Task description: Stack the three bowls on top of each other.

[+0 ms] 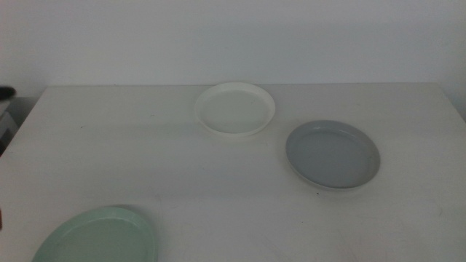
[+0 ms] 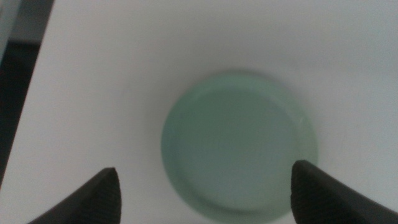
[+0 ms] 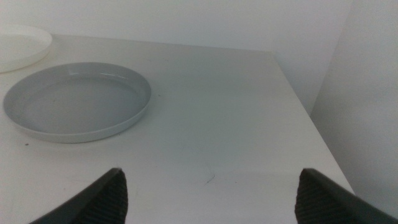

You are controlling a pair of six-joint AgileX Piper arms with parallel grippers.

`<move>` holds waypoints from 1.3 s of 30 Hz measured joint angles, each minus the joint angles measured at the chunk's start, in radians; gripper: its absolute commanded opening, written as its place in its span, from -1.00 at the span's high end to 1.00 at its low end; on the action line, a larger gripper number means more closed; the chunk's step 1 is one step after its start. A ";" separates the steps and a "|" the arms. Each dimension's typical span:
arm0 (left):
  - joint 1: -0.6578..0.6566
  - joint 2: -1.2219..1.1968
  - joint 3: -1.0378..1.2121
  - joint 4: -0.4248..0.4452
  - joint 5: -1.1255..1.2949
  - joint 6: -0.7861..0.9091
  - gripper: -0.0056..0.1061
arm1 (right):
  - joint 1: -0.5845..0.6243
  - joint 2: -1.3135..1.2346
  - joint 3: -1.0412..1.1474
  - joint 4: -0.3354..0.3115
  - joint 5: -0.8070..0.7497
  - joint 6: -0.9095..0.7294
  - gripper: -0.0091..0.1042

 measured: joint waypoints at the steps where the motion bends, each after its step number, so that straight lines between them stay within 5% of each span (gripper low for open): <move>1: 0.000 0.002 0.000 0.000 0.023 0.000 -0.98 | 0.000 0.000 0.000 0.000 0.000 0.000 -0.82; 27: 0.005 0.292 -0.039 -0.024 0.061 0.155 -0.98 | 0.000 0.000 0.000 0.000 0.000 0.000 -0.82; 39: 0.308 0.468 -0.128 -0.228 0.061 0.531 -0.98 | 0.000 0.000 0.000 0.000 0.000 0.000 -0.82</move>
